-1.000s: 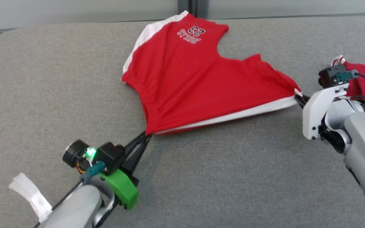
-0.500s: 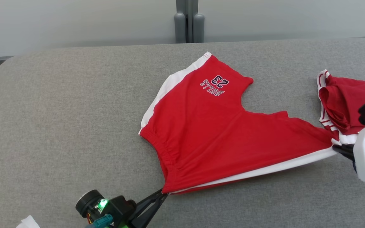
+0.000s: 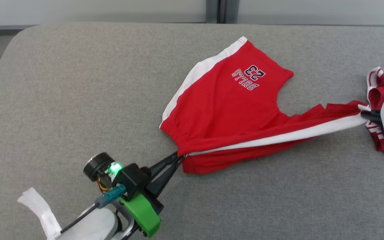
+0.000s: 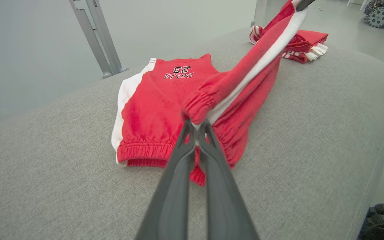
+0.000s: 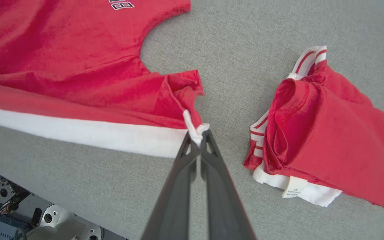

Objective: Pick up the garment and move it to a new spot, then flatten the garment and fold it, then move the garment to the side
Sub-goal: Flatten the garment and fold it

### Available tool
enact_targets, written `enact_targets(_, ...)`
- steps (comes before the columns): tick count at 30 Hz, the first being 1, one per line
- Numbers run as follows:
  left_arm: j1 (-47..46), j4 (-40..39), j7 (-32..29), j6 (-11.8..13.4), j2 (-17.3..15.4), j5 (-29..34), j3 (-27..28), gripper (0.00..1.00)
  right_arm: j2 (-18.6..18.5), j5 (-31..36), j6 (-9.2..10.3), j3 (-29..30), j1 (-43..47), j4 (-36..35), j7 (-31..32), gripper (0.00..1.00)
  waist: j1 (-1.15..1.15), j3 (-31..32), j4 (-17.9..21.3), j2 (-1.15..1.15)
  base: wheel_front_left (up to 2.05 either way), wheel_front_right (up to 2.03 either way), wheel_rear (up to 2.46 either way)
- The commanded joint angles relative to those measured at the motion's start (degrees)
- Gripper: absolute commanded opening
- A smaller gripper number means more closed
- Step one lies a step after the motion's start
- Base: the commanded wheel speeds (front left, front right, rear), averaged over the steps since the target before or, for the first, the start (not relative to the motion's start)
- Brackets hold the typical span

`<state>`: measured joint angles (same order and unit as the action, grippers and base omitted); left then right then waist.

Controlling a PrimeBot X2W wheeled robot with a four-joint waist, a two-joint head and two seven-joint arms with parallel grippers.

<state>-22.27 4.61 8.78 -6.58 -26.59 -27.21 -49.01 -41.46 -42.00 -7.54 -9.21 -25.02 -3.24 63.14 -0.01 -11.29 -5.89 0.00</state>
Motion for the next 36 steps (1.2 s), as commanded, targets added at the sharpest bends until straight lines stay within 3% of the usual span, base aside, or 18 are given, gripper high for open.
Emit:
enact_targets(1, -1.54, 0.87, 0.76, -0.23, 1.0, 0.33, -0.23, 0.0, 0.22, 0.95, 0.13, 0.27, -2.35, 0.11, 1.9, 0.0, 0.01, -3.66, -3.42, 0.0, 0.0, 0.0, 0.0)
enact_targets(12, -11.67, 8.98, 5.5, -0.82, 8.95, 1.0, -3.8, 0.0, 3.66, 6.52, 0.12, -0.07, -21.28, 6.71, 17.5, 0.0, 0.01, -11.85, -11.14, 0.0, 0.0, 0.0, 0.0)
enact_targets(18, -14.73, 10.81, 6.49, -0.9, 12.75, 0.93, -3.43, 0.0, 4.78, 11.59, 0.12, -1.65, -29.67, 11.08, 21.41, 0.0, 0.01, -15.19, -14.82, 0.0, 0.0, 0.0, 0.0)
enact_targets(26, -15.0, 9.25, 6.45, -0.92, 15.83, 2.28, -0.83, 0.0, 4.39, 16.67, 0.12, -3.65, -36.71, 17.2, 21.21, 0.0, 0.01, -16.74, -18.6, 0.0, 0.0, 0.0, 0.0)
enact_targets(36, -14.34, 10.06, 6.46, -0.92, 17.74, 3.21, 0.41, 0.0, 4.05, 21.41, 0.12, -3.46, -39.3, 24.38, 14.74, 0.0, 0.01, -17.03, -20.55, 0.0, 0.0, 0.0, 0.0)
